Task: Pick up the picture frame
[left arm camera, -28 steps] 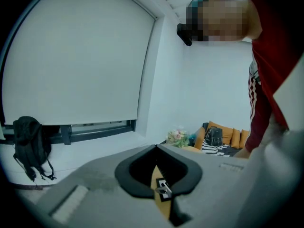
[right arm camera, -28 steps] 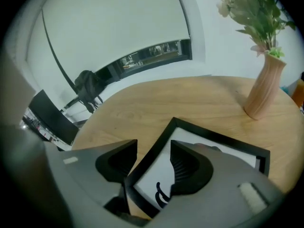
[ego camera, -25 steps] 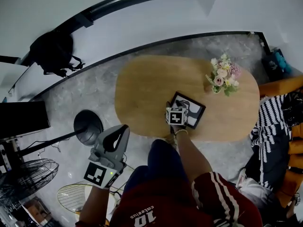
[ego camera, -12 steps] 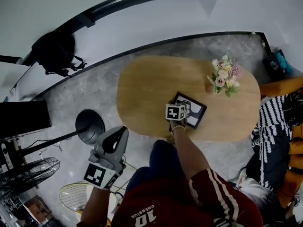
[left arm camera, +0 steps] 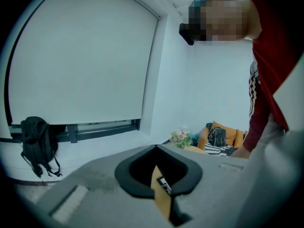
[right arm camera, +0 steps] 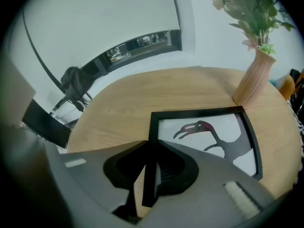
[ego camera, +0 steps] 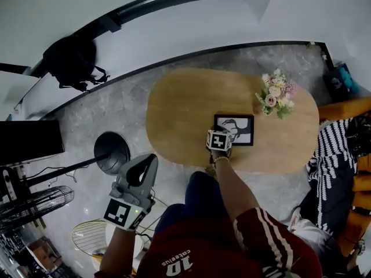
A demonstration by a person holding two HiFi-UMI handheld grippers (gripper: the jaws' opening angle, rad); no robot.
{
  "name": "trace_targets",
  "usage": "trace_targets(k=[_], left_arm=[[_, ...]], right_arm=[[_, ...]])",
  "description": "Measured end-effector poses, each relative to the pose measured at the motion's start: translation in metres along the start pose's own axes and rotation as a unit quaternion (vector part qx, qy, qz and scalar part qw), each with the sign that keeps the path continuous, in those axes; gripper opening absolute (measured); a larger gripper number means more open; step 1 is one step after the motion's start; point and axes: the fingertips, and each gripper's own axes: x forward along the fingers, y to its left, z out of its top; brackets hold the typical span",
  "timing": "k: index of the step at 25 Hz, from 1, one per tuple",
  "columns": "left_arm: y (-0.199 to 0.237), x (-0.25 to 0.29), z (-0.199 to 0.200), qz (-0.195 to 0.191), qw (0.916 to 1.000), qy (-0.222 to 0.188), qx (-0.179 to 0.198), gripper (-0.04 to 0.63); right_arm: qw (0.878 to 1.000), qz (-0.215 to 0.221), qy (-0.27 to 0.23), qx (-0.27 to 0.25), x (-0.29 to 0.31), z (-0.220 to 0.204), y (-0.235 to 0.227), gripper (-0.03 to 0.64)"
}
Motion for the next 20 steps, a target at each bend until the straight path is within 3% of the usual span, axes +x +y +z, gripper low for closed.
trace_targets(k=[7,14,20], left_arm=[[-0.009,-0.018,0.012,-0.004,0.9998,-0.013,0.012,0.0],[-0.03,-0.058,0.028,-0.001,0.9998,-0.013,0.015,0.0],[-0.049,-0.098,0.047,-0.001,0.9988,-0.04,0.027,0.0]], right_arm=[[1.0,-0.009,-0.004,0.007,-0.034,-0.002,0.0,0.061],[1.0,-0.009,-0.012,-0.021,-0.081,-0.014,0.003,0.063],[0.998,-0.005,-0.035,-0.052,-0.134,-0.019,0.009,0.063]])
